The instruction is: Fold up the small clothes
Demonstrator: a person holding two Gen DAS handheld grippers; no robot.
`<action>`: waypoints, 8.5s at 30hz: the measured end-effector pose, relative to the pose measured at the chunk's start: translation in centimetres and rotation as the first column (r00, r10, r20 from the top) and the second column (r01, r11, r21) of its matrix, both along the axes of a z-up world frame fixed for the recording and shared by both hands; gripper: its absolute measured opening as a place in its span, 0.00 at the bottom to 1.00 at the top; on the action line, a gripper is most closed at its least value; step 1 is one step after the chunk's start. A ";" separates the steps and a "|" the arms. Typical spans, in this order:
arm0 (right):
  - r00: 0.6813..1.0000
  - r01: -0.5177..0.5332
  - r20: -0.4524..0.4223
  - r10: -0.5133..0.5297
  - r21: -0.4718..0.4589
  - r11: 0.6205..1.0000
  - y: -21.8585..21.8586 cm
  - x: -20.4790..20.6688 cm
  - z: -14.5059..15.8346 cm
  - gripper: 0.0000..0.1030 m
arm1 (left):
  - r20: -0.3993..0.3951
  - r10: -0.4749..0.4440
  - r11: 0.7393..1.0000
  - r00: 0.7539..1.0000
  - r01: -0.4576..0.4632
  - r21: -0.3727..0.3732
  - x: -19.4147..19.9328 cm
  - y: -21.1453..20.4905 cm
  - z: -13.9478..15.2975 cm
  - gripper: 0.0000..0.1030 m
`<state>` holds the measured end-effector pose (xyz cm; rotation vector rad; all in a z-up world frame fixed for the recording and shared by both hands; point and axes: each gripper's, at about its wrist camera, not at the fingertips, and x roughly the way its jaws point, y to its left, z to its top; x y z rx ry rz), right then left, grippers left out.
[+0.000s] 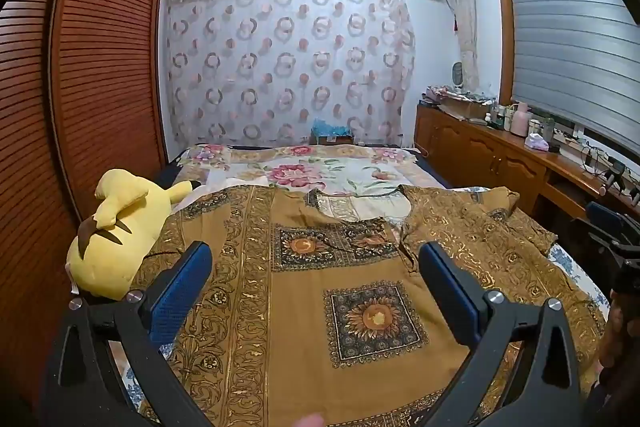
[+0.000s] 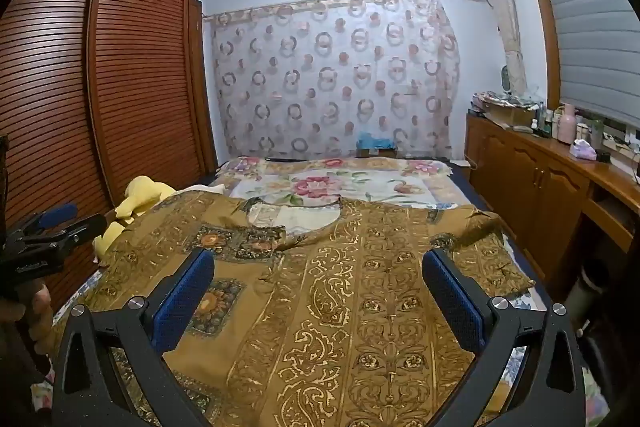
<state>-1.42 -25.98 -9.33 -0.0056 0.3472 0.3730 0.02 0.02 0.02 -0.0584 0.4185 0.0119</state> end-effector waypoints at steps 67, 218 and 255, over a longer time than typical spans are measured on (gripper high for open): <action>1.000 -0.005 0.006 0.005 0.008 1.000 0.1 -0.2 0.2 1.00 | 0.019 -0.001 0.999 1.000 0.000 0.042 -0.1 -0.4 0.0 1.00; 0.942 -0.217 -0.269 0.199 -0.040 0.975 2.1 7.4 -2.8 1.00 | -0.386 -0.083 0.991 0.919 0.034 -0.132 13.4 12.7 -7.4 0.10; 0.962 -0.099 -0.261 0.076 -0.078 0.992 -4.0 8.3 -2.3 1.00 | -0.434 -0.188 0.979 0.881 0.202 -0.014 16.0 5.5 -7.4 0.41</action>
